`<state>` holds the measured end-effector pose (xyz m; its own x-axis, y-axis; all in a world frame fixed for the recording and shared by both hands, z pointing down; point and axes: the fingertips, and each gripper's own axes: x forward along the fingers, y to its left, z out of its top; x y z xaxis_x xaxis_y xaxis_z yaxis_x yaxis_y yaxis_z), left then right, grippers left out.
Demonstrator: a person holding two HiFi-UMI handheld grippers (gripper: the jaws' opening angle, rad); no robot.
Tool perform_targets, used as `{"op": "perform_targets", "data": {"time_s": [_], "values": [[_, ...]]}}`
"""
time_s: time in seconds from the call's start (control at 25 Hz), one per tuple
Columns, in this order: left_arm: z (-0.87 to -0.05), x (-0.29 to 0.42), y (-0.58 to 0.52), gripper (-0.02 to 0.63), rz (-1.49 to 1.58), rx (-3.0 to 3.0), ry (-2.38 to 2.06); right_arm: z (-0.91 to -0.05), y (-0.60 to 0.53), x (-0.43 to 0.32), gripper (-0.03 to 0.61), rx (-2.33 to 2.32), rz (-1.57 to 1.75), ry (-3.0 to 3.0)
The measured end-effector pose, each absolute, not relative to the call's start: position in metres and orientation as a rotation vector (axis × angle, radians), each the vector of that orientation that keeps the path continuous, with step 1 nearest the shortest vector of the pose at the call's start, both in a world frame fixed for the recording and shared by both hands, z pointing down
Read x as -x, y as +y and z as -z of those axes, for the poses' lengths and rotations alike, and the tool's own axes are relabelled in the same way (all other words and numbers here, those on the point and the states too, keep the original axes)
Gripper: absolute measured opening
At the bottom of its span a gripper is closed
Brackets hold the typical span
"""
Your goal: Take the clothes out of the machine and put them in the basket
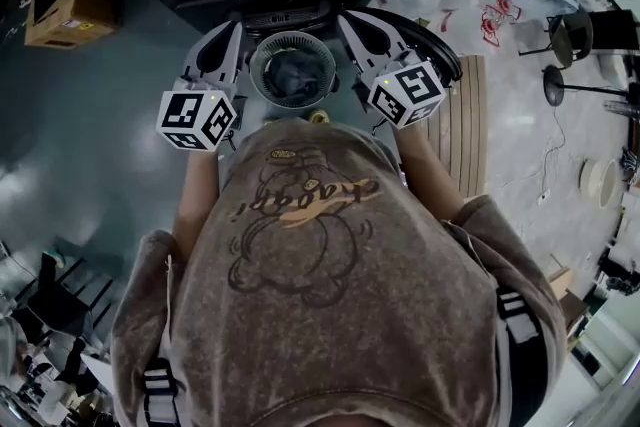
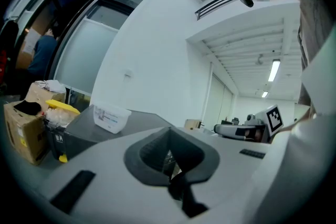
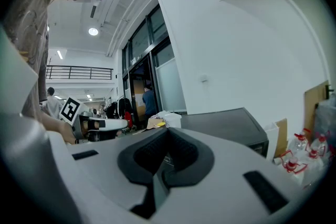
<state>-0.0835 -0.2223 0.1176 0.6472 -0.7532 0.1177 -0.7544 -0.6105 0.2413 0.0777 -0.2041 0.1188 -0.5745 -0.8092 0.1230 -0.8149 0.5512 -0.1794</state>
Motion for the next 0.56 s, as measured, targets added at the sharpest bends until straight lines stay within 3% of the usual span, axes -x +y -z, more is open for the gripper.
{"op": "perform_targets", "data": {"time_s": [0.56], "values": [[-0.1175, 0.0888, -0.2226, 0.008, -0.030, -2.586, -1.271, -0.1157, -0.2066, -0.0723, -0.005, -1.389, -0.330, -2.767]]}}
